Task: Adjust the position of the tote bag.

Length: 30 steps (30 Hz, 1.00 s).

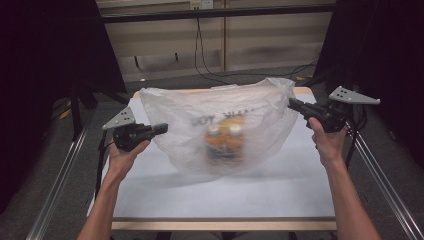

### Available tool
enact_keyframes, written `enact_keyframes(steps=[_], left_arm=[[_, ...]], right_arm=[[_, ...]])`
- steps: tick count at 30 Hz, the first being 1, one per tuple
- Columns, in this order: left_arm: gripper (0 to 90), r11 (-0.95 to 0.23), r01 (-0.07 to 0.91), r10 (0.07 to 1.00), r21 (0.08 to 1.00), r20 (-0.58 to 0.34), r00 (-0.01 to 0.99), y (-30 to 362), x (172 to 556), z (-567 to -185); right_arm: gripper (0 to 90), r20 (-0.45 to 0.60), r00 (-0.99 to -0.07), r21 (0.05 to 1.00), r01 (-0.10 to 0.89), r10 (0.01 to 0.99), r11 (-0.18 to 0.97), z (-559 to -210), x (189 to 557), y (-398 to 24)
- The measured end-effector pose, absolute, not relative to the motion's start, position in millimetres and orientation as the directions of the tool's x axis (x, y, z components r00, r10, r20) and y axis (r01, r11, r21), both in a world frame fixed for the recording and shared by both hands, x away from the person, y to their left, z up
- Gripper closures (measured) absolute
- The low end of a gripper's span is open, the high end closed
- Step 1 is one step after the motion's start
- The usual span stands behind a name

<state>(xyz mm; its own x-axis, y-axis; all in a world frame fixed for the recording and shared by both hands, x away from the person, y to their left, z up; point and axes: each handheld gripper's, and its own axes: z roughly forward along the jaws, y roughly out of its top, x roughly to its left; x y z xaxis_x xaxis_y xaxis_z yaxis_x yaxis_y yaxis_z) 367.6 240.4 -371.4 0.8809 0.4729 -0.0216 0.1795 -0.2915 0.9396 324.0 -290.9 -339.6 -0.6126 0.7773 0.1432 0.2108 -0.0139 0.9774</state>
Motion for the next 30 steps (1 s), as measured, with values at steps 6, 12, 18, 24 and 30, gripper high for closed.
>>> enact_keyframes(steps=[6,12,18,24,30], left_arm=[[90.0,-0.371,0.175,0.421,0.912,-0.002,0.907,229,360,-377],[90.0,-0.415,0.199,0.426,0.888,-0.003,0.905,227,364,-391],[90.0,-0.457,0.204,0.384,0.866,-0.015,0.923,226,364,-396],[90.0,-0.514,0.217,0.398,0.830,0.007,0.917,222,364,-405],[90.0,-0.521,0.228,0.380,0.822,-0.016,0.925,226,367,-410]], right_arm=[[90.0,0.141,-0.613,0.968,0.252,0.777,0.024,-347,323,-289],[90.0,0.140,-0.622,0.959,0.280,0.770,0.052,-358,325,-292],[90.0,0.148,-0.629,0.948,0.309,0.763,0.071,-367,326,-290],[90.0,0.130,-0.617,0.933,0.342,0.776,0.115,-376,326,-289],[90.0,0.146,-0.637,0.926,0.357,0.757,0.122,-383,327,-288]])
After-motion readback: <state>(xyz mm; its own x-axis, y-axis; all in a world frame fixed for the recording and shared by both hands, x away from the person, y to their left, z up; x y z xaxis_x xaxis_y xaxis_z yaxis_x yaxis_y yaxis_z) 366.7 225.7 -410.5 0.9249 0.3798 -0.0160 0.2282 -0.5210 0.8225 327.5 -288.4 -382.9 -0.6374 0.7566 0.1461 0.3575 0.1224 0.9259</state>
